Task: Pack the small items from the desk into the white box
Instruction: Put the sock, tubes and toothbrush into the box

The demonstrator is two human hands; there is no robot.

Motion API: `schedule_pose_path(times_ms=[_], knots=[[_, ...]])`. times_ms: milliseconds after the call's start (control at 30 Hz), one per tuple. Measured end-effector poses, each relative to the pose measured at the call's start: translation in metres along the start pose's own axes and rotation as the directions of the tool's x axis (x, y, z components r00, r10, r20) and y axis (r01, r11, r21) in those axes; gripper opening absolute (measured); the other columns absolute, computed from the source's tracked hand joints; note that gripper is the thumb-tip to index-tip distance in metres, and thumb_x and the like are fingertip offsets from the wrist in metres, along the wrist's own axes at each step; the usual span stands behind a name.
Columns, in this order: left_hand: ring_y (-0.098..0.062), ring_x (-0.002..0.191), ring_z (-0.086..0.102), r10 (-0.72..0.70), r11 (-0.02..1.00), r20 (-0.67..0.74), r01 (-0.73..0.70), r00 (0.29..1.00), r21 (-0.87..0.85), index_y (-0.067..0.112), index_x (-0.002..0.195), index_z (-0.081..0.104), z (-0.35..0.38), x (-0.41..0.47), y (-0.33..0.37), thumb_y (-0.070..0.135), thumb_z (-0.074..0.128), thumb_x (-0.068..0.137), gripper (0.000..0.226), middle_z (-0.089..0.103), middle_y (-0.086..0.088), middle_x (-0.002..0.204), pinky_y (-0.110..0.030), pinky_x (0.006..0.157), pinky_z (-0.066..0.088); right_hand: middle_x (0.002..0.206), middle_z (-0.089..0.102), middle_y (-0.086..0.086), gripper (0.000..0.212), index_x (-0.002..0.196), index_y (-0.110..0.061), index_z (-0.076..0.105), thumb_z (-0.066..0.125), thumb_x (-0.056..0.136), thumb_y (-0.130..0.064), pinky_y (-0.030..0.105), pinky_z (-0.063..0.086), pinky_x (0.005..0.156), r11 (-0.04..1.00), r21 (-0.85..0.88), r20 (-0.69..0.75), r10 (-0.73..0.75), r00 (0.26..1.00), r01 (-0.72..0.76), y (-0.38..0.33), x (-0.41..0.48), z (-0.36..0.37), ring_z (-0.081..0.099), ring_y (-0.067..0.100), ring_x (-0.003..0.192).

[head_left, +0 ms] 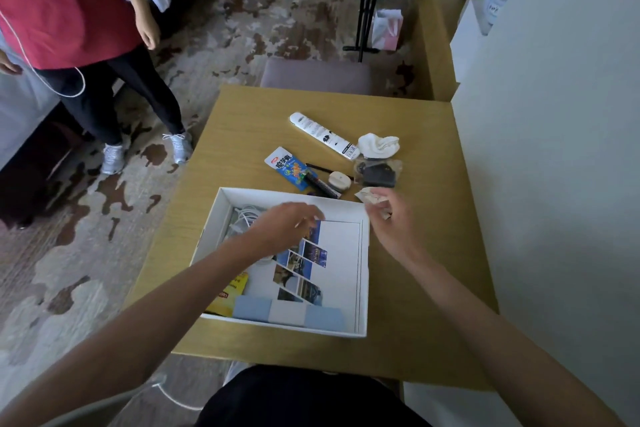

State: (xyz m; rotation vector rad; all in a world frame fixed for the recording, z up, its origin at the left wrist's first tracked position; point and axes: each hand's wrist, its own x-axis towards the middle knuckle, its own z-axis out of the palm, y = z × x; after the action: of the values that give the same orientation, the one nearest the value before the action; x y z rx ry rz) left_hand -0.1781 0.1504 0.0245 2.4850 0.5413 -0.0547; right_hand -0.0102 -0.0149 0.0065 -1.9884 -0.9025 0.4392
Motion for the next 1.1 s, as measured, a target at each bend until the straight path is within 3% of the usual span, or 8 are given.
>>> schedule_pose_path(times_ms=[67, 200, 333, 467, 567, 667, 833, 1100], knots=[[-0.009, 0.088, 0.061, 0.020, 1.000, -0.110, -0.019, 0.994, 0.005, 0.024, 0.109, 0.062, -0.007, 0.013, 0.003, 0.008, 0.045, 0.092, 0.029, 0.069, 0.004, 0.103, -0.030, 0.077, 0.052, 0.122, 0.057, -0.002, 0.026, 0.121, -0.024, 0.056, 0.052, 0.096, -0.031, 0.022, 0.049, 0.077, 0.996, 0.010, -0.060, 0.088, 0.994, -0.087, 0.013, 0.019, -0.003, 0.056, 0.001, 0.096], [-0.017, 0.090, 0.061, 0.010, 1.000, -0.164, -0.008, 0.986, 0.017, 0.022, 0.108, 0.063, -0.013, 0.046, 0.011, 0.018, 0.045, 0.094, 0.023, 0.068, 0.001, 0.103, -0.037, 0.074, 0.054, 0.121, 0.059, 0.001, 0.025, 0.119, -0.023, 0.057, 0.055, 0.095, -0.027, 0.041, 0.055, 0.086, 0.963, -0.125, 0.011, 0.243, 0.970, -0.240, 0.043, 0.051, -0.005, 0.058, 0.013, 0.100], [-0.012, 0.077, 0.057, 0.021, 0.999, -0.191, -0.014, 0.981, 0.038, 0.021, 0.100, 0.065, -0.013, 0.079, 0.018, 0.021, 0.046, 0.094, 0.020, 0.068, 0.001, 0.098, -0.021, 0.058, 0.045, 0.124, 0.055, 0.005, 0.040, 0.120, -0.019, 0.059, 0.070, 0.084, -0.031, 0.033, 0.046, 0.086, 0.922, -0.309, 0.170, 0.296, 0.940, -0.234, 0.064, 0.072, 0.005, 0.055, 0.022, 0.108], [-0.017, 0.081, 0.061, 0.047, 0.998, -0.150, -0.039, 0.988, 0.056, 0.019, 0.094, 0.064, -0.011, 0.109, 0.020, 0.021, 0.046, 0.093, 0.018, 0.067, 0.000, 0.095, -0.034, 0.067, 0.053, 0.126, 0.055, 0.009, 0.034, 0.118, -0.017, 0.061, 0.069, 0.085, -0.020, 0.033, 0.044, 0.088, 0.886, -0.422, 0.202, 0.298, 0.933, -0.191, 0.078, 0.082, 0.016, 0.054, 0.025, 0.109], [-0.014, 0.079, 0.060, 0.100, 0.992, -0.088, -0.092, 0.991, 0.082, 0.021, 0.091, 0.062, -0.006, 0.136, 0.014, 0.023, 0.046, 0.092, 0.017, 0.065, 0.002, 0.092, -0.024, 0.058, 0.043, 0.112, 0.061, 0.007, 0.023, 0.112, -0.018, 0.062, 0.061, 0.089, -0.018, 0.036, 0.051, 0.084, 0.912, -0.361, 0.181, 0.275, 0.944, -0.197, 0.081, 0.084, 0.011, 0.058, 0.022, 0.100], [-0.018, 0.085, 0.061, 0.054, 0.995, 0.015, -0.055, 0.998, 0.086, 0.022, 0.095, 0.063, -0.003, 0.169, 0.010, 0.023, 0.046, 0.090, 0.018, 0.066, 0.001, 0.095, -0.034, 0.068, 0.050, 0.096, 0.065, -0.001, 0.019, 0.106, -0.023, 0.059, 0.063, 0.090, -0.031, 0.035, 0.056, 0.073, 0.932, -0.244, 0.154, 0.310, 0.938, -0.268, 0.075, 0.088, -0.005, 0.063, 0.011, 0.085], [-0.029, 0.104, 0.057, 0.023, 0.990, 0.110, -0.037, 0.994, 0.133, 0.015, 0.113, 0.058, 0.012, 0.237, 0.009, 0.015, 0.048, 0.088, 0.026, 0.060, -0.011, 0.115, -0.045, 0.086, 0.050, 0.114, 0.051, -0.006, 0.058, 0.135, -0.015, 0.048, 0.066, 0.085, -0.039, 0.017, 0.037, 0.064, 0.848, 0.163, -0.111, 0.524, 0.845, -0.504, 0.066, 0.103, -0.032, 0.054, 0.011, 0.098], [-0.032, 0.122, 0.044, 0.123, 0.812, 0.167, -0.196, 0.978, 0.549, 0.010, 0.126, 0.045, 0.051, 0.318, 0.013, 0.024, 0.056, 0.088, 0.043, 0.050, -0.014, 0.129, -0.046, 0.091, 0.044, 0.096, 0.062, -0.016, 0.026, 0.106, -0.029, 0.060, 0.069, 0.083, -0.039, 0.014, 0.047, 0.065, 0.838, 0.269, -0.247, 0.537, 0.807, -0.475, 0.070, 0.096, -0.055, 0.061, 0.003, 0.087]])
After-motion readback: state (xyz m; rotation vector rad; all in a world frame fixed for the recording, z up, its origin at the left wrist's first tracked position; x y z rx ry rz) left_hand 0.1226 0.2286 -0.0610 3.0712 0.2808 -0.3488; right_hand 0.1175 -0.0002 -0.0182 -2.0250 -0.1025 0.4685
